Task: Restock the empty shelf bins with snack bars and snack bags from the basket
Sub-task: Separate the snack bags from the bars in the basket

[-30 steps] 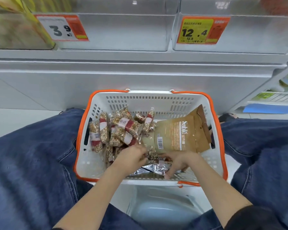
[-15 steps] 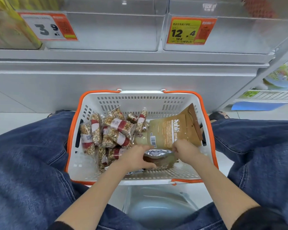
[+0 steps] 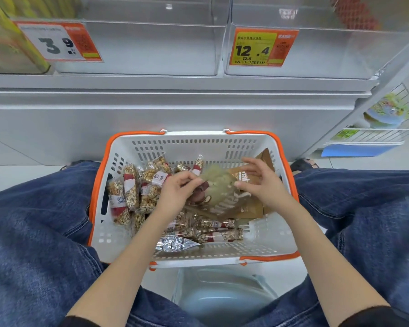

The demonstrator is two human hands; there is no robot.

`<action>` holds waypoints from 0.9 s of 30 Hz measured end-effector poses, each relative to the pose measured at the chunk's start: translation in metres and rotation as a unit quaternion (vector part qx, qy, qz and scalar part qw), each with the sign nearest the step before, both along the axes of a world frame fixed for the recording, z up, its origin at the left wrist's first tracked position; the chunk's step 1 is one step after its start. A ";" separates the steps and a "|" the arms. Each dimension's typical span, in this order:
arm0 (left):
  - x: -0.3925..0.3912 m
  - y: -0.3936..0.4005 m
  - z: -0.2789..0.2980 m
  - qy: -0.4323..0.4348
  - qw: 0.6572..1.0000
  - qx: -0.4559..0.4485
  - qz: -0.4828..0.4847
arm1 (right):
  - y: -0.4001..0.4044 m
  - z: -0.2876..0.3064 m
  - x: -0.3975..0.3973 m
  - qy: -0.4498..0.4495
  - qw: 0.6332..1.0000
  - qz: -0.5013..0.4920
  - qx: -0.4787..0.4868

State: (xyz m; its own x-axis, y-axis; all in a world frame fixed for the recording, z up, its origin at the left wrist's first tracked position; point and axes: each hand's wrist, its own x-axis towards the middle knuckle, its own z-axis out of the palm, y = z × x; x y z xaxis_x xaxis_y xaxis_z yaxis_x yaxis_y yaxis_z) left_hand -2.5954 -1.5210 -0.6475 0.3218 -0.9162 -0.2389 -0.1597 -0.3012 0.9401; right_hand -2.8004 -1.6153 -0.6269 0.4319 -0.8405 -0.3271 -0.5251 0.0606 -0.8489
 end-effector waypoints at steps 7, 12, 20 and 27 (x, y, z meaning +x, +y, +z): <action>0.026 -0.004 -0.003 0.206 0.973 0.026 0.102 | 0.002 -0.008 -0.014 -0.068 0.985 -0.081 0.137; 0.022 -0.009 -0.016 0.231 0.962 0.065 0.130 | -0.001 0.008 -0.012 -0.003 0.994 -0.099 0.035; -0.032 -0.012 -0.082 -0.197 0.925 0.131 -0.296 | -0.043 0.061 -0.023 0.279 0.933 0.106 -0.201; -0.057 -0.007 -0.153 -0.361 0.764 0.241 -0.478 | -0.062 0.058 -0.051 0.359 0.904 0.163 -0.165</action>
